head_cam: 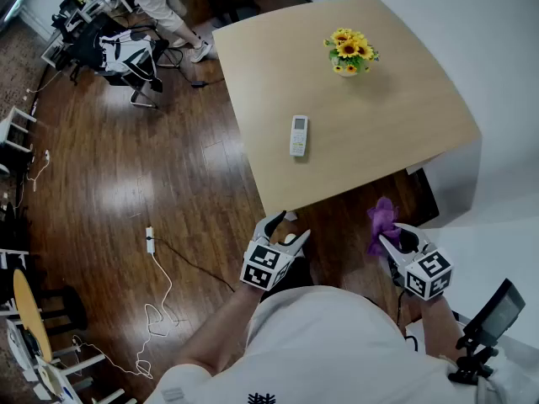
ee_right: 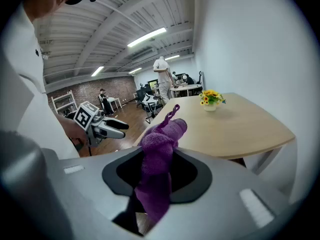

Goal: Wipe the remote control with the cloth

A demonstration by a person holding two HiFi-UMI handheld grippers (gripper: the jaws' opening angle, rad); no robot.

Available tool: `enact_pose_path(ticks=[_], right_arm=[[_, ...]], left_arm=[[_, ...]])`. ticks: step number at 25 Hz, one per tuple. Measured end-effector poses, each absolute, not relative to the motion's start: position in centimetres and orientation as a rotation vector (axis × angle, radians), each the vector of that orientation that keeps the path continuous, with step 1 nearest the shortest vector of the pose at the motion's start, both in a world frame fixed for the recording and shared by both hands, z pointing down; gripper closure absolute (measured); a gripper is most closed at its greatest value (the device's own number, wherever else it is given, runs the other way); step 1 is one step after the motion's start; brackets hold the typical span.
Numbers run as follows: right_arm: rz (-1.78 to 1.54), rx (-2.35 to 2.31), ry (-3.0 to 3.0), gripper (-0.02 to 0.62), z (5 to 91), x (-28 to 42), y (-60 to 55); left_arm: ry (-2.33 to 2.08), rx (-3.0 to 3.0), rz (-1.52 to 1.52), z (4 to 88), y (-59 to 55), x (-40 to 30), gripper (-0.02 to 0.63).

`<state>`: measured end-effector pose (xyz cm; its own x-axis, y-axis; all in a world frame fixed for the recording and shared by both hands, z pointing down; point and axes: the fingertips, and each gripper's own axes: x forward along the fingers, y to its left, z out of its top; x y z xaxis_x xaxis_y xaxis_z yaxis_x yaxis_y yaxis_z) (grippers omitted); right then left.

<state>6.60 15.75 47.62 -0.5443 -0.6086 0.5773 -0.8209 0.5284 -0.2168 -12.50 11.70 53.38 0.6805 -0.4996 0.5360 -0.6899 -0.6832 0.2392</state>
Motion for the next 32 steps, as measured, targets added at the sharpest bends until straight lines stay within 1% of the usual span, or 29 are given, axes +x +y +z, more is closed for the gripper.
enact_pose_path(ticks=[3, 7, 14, 15, 20, 26, 31, 32], right_arm=[[0.643, 1.149, -2.366, 0.471, 46.5, 3.9, 11.0], [0.632, 1.099, -2.394, 0.470, 47.3, 2.4, 4.5], [0.616, 0.911, -2.437, 0.470, 48.6, 3.5, -3.3], [0.598, 0.870, -2.449, 0.470, 48.5, 3.6, -4.5], [0.537, 0.698, -2.509, 0.470, 47.3, 5.0, -9.7], [0.539, 0.570, -2.498, 0.470, 48.9, 7.5, -11.6], [0.553, 0.653, -2.461, 0.470, 49.4, 8.8, -10.5], [0.565, 0.679, -2.458, 0.471, 49.3, 8.8, -10.7]], left_arm=[[-0.908, 2.489, 0.637, 52.6, 7.4, -13.7, 0.301], [-0.929, 2.463, 0.683, 54.5, 0.6, -13.9, 0.290], [-1.139, 2.286, 0.703, 57.5, -7.5, -12.8, 0.279], [-1.174, 2.254, 0.714, 57.9, -8.7, -12.7, 0.270], [-1.296, 2.068, 0.813, 61.1, -13.0, -12.1, 0.267], [-1.374, 1.952, 0.997, 66.1, -16.9, -12.3, 0.265], [-1.329, 1.896, 1.066, 69.2, -16.5, -12.8, 0.264], [-1.311, 1.902, 1.056, 69.5, -16.3, -12.7, 0.284]])
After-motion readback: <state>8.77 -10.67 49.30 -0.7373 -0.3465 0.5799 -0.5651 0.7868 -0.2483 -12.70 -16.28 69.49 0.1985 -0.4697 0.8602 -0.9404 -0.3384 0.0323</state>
